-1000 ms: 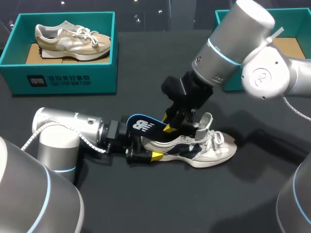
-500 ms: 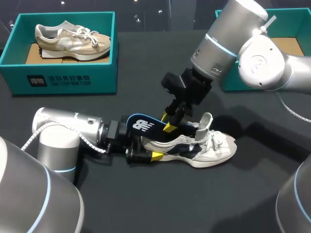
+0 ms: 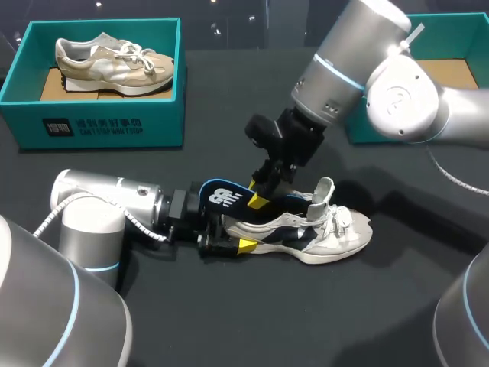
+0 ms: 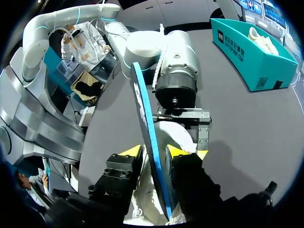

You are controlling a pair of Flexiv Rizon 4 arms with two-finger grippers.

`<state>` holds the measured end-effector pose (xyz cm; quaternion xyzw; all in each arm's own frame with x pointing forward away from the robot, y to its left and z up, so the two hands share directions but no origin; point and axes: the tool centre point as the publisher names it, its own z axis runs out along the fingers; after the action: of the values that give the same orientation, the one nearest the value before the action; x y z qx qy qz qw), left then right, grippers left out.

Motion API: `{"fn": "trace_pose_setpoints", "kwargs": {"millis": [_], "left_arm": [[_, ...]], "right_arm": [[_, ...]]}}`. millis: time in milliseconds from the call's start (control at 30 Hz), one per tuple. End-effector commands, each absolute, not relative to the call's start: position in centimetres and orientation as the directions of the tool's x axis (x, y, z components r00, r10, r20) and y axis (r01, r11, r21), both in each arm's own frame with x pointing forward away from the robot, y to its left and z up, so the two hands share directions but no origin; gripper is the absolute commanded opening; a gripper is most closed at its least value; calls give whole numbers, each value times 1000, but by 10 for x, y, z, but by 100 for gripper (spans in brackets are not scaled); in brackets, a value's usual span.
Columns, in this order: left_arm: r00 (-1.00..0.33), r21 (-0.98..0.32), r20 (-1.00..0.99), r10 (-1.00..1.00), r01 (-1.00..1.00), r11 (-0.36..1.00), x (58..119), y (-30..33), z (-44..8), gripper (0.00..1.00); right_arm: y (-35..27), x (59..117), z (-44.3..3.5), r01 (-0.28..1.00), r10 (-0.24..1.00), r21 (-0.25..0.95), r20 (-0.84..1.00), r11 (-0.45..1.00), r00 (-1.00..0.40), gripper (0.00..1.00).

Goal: Take the shoe out of the shoebox, open the shoe tongue, remove and reinsert the insole, then place the shoe into the shoebox

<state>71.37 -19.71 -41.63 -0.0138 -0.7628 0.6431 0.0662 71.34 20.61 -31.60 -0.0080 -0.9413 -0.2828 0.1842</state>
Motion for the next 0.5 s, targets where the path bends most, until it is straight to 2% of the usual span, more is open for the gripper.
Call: {"fn": "trace_pose_setpoints", "kwargs": {"millis": [33,167,500], "left_arm": [[-991,-983,83,105,-64,173,714,-197,-417,0],[-991,-983,83,105,-64,173,714,-197,-417,0],[-991,-983,83,105,-64,173,714,-197,-417,0]], "right_arm": [[207,712,-319,133,-73,529,350,838,-934,20],[208,710,-318,137,-67,539,343,831,-937,0],[197,718,-288,109,-66,575,275,811,-959,0]]}}
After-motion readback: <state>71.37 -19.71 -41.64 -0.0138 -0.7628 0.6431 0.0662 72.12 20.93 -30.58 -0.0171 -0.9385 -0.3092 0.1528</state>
